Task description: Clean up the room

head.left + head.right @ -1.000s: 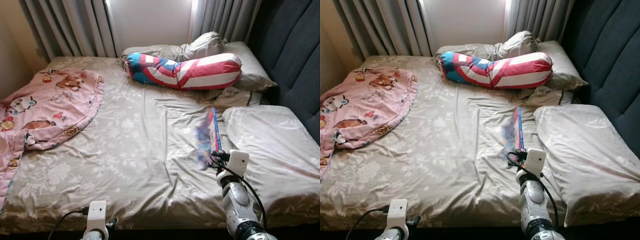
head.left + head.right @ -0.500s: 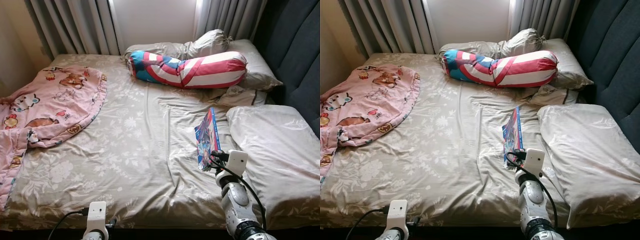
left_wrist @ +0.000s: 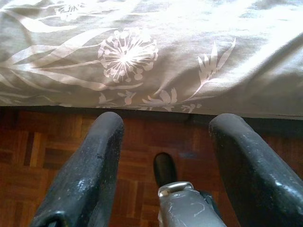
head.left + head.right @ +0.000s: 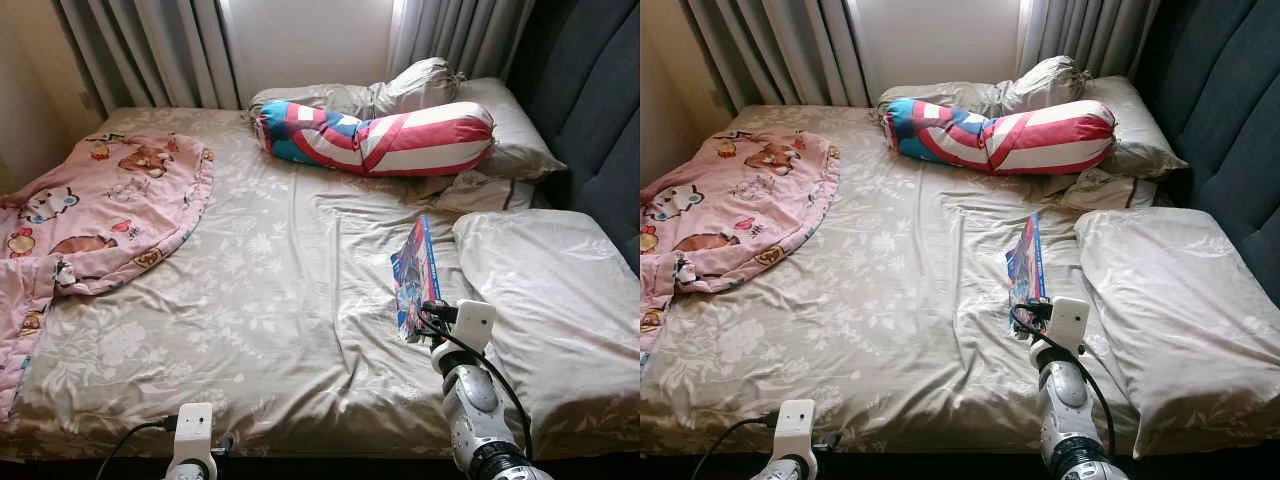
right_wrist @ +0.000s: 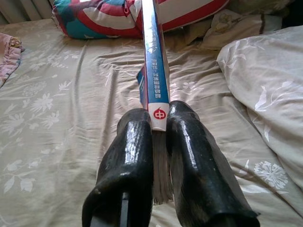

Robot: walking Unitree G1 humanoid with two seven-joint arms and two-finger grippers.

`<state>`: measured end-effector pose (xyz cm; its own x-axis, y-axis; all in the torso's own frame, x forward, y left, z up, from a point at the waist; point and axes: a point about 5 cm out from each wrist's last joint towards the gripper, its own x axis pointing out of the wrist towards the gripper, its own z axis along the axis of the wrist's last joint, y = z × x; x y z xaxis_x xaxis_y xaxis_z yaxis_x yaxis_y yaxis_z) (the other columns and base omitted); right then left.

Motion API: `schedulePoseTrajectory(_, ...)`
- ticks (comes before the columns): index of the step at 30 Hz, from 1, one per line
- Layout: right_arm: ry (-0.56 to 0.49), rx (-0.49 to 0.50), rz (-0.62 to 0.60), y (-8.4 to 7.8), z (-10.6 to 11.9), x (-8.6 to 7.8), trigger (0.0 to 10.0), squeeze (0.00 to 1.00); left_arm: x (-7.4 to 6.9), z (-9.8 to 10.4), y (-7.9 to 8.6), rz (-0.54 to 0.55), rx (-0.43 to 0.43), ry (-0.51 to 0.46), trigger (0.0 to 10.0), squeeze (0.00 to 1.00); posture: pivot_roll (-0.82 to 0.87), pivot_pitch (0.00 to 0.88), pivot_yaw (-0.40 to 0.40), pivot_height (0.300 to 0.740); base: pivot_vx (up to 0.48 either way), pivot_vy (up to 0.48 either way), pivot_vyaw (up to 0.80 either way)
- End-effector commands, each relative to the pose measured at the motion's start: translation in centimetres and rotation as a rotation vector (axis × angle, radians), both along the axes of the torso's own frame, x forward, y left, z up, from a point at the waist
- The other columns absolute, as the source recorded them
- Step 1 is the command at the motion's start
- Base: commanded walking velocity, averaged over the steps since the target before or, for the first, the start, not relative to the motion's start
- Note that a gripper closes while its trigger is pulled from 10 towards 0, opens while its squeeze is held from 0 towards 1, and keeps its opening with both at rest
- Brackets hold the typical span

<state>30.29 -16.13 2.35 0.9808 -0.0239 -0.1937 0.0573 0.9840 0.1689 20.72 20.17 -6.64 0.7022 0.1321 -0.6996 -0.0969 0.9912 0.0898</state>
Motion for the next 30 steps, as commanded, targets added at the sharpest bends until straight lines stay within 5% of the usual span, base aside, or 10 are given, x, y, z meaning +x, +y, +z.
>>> schedulePoseTrajectory(1, -0.039, -0.008, 0.019, 0.3, 0.9, 0.7, 10.0, 0.00, -0.2, -0.1, -0.1, -0.014, 0.008, 0.009, 10.0, 0.00, -0.11, 0.029, -0.018, 0.740, 0.000, 0.000, 0.00)
schedulePoseTrajectory(30, -0.013, -0.071, 0.136, 1.6, 0.5, 0.4, 10.0, 0.00, -0.2, -0.1, 0.2, 0.045, -0.014, 0.000, 10.0, 0.00, -0.11, 0.034, -0.021, 0.740, 0.000, 0.000, 0.00)
